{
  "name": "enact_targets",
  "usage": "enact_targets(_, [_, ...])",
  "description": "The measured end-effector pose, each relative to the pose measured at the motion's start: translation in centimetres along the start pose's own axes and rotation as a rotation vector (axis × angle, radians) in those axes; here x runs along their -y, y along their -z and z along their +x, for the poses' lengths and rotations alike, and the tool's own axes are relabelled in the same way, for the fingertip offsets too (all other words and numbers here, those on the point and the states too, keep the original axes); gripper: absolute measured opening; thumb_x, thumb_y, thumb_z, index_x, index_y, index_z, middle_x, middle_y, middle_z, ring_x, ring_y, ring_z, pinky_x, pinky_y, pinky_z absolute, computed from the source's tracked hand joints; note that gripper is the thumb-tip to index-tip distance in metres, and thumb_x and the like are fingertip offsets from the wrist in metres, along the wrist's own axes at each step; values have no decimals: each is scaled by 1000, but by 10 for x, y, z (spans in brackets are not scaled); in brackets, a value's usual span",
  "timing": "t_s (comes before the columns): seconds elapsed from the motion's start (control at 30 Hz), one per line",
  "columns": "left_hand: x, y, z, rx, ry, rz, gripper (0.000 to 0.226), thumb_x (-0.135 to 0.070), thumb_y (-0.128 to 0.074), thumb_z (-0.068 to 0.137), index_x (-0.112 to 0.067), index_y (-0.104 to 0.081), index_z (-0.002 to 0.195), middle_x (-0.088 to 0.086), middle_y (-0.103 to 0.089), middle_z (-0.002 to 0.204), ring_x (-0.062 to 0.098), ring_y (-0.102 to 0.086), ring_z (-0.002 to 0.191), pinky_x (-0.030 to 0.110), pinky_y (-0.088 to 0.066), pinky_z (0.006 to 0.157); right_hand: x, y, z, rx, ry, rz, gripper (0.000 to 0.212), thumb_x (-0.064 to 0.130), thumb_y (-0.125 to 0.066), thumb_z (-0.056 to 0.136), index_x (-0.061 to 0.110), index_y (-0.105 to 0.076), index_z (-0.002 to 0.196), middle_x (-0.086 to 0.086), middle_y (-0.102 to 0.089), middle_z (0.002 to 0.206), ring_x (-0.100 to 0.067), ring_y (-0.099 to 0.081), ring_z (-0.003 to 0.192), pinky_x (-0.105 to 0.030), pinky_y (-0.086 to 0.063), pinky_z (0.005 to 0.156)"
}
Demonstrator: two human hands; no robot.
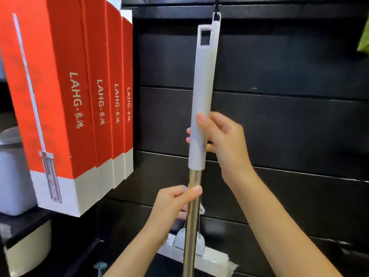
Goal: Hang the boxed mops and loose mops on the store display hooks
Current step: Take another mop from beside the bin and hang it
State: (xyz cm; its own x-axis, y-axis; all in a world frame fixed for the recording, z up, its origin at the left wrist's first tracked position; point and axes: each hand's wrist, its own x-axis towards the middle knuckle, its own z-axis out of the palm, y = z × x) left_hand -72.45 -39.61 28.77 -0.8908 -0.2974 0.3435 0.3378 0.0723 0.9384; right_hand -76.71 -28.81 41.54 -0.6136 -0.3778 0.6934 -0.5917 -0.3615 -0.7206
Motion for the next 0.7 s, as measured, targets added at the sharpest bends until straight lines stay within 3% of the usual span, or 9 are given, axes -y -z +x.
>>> enact_targets(0.1, [-13, 5, 27, 38, -9, -18, 69, -60, -72, 66, 7, -64, 80, 26, -60, 77, 23, -61, 69, 28, -55, 65, 4, -2, 25, -64, 25, -50, 11, 27, -60, 90, 23, -66, 82, 2, -71, 77, -11, -70, 68, -17, -54, 57])
enact_targets(0.17, [-21, 6, 39, 62, -2, -15, 84, -64, -71, 65, 15, -57, 91, 35, -58, 85, 30, -56, 76, 41, -54, 75, 5, -2, 40, -75, 28, -86, 12, 28, -59, 91, 21, -66, 85, 5, -70, 76, -11, -70, 68, -18, -55, 57])
enact_targets(0.3, [-33, 7, 67, 84, 26, -29, 90, -71, -68, 55, 14, -55, 84, 12, -52, 79, 26, -51, 74, 40, -53, 76, 6, 2, 70, -99, 69, -140, 22, 30, -58, 91, 10, -67, 90, -1, -68, 80, -9, -70, 68, -17, -54, 57])
enact_targets(0.37, [-41, 5, 80, 81, 38, -32, 93, -73, -69, 53, 13, -57, 87, 11, -49, 76, 26, -51, 73, 37, -54, 75, 6, 4, 83, -127, 87, -153, 20, 32, -57, 90, 14, -66, 87, -5, -68, 84, -10, -70, 70, -17, -54, 57])
enact_targets(0.47, [-57, 3, 93, 56, 38, -21, 96, -76, -66, 45, 11, -60, 87, 8, -47, 70, 16, -53, 67, 19, -51, 61, 10, 5, 102, -153, 110, -159, 18, 33, -57, 90, 19, -66, 84, -11, -68, 90, -15, -70, 73, -20, -56, 57])
enact_targets(0.6, [-72, 4, 112, 52, -9, -14, 100, -75, -65, 42, 11, -61, 93, 9, -47, 70, 10, -52, 60, 15, -48, 55, 17, 8, 124, -164, 153, -147, 20, 34, -58, 91, 21, -67, 79, -13, -69, 89, -20, -71, 72, -23, -57, 56])
enact_targets(0.7, [-83, 3, 121, 67, -60, -43, 92, -71, -67, 46, 11, -61, 86, 7, -50, 65, 6, -54, 54, 12, -48, 53, 24, 8, 138, -175, 180, -153, 24, 34, -58, 91, 19, -67, 76, -10, -70, 84, -20, -72, 71, -27, -59, 58])
